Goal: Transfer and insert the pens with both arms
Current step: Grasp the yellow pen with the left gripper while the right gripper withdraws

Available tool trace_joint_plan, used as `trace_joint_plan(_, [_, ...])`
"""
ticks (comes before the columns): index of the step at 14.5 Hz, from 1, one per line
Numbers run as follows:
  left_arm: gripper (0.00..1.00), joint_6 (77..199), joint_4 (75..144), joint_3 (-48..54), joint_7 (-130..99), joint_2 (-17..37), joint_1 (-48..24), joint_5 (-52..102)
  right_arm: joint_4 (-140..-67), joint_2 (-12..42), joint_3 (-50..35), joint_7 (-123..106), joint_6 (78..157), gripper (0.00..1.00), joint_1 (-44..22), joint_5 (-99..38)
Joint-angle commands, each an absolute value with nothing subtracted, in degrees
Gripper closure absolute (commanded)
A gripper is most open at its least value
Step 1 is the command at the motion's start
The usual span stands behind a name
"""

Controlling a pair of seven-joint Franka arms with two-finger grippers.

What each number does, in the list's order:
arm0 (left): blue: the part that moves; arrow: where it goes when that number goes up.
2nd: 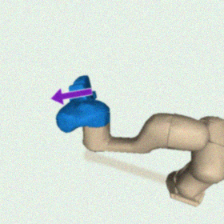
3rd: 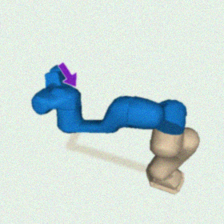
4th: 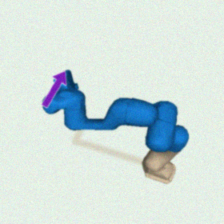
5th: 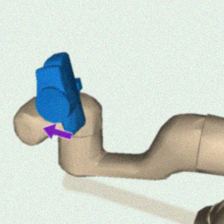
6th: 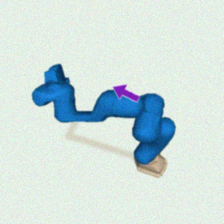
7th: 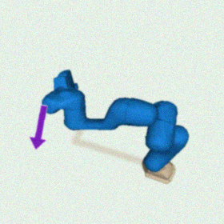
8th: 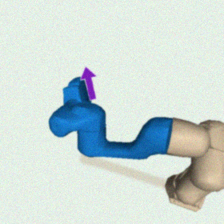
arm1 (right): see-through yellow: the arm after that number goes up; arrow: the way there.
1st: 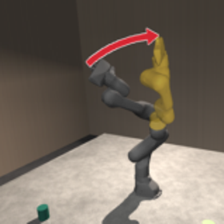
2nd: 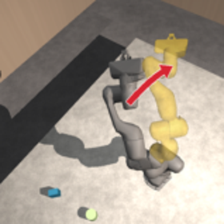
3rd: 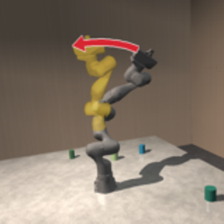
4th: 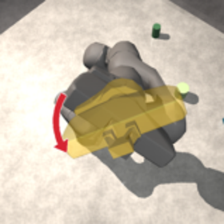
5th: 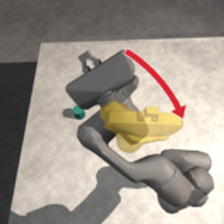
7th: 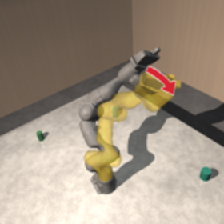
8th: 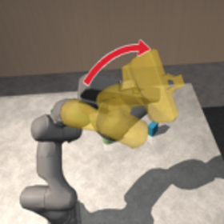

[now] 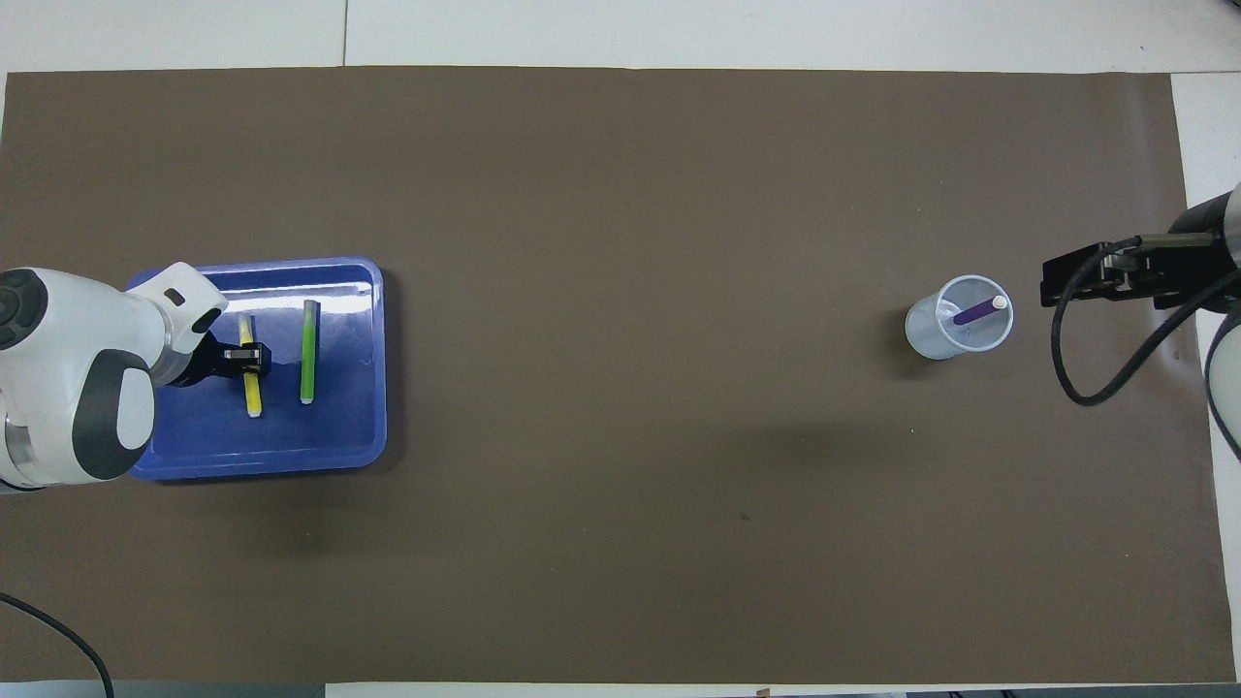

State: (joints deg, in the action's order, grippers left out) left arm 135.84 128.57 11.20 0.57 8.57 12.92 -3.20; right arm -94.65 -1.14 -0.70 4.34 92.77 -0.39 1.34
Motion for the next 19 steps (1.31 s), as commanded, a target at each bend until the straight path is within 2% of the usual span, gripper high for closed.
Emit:
trace_joint_plan(1, [0.8,137.1,128.5,10.6,0.6,9.5,12.5,-4.3,-96.5,-2.6,-1.4,5.0,93.0,0.0,0.3,0.9])
trace_joint_plan(3, [1.0,137.1,128.5,10.6,0.6,9.5,12.5,-4.3,-96.9,-2.8,-0.9,4.8,93.4,0.0,0.3,0.9])
trace_joint_plan(9, [1.0,134.0,126.0,10.6,0.3,9.9,12.7,-4.3,-96.1,-2.6,1.1,4.6,92.7,0.0,-0.5,0.7])
trace_joint_plan(12, [1.0,123.5,119.7,10.9,-0.1,9.6,12.9,-3.8,-94.0,-1.9,1.1,4.6,90.4,0.0,-1.1,0.8])
trace_joint_plan(19, [1.0,99.2,103.9,13.2,-15.1,7.0,12.4,9.4,-87.6,0.6,0.9,4.6,86.6,0.0,-1.1,1.1])
